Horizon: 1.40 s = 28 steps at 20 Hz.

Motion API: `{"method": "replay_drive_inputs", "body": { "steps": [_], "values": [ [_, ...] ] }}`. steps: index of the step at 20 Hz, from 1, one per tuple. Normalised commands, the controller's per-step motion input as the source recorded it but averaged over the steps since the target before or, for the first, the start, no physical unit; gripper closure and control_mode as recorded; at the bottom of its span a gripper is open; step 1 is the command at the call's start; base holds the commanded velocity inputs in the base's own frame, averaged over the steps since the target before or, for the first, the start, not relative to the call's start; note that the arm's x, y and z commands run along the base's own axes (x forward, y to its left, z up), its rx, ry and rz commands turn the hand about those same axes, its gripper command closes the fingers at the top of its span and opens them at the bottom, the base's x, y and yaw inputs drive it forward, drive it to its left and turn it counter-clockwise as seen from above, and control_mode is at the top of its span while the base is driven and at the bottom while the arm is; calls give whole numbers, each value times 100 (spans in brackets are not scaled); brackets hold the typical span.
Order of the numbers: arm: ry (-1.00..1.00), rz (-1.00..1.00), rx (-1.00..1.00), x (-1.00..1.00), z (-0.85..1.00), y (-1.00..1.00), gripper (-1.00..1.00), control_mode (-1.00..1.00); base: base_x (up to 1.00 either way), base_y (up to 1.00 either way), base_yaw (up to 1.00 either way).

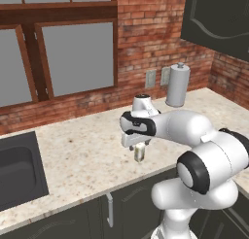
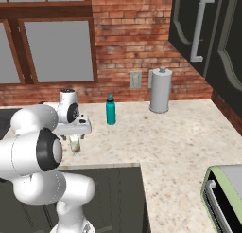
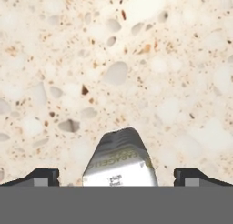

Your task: Move the drinks to the dining counter.

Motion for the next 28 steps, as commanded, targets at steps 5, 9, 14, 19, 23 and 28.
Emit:
{"method": "replay_drive_inputs", "body": {
  "steps": [5, 9, 14, 19, 23, 28],
  "values": [
    [0, 0, 0, -1, -3, 0, -100, -100, 0, 0, 0],
    [0, 0, 0, 0, -5, 0, -100, -100, 0, 0, 0],
    [0, 0, -1, 0, -16, 0, -100, -100, 0, 0, 0],
    [0, 0, 0, 0, -15, 0, -100, -100, 0, 0, 0],
    [0, 0, 0, 0, -4, 0, 100, -100, 0, 0, 0],
    [0, 0, 0, 0, 0, 0, 100, -100, 0, 0, 0]
  ]
}}
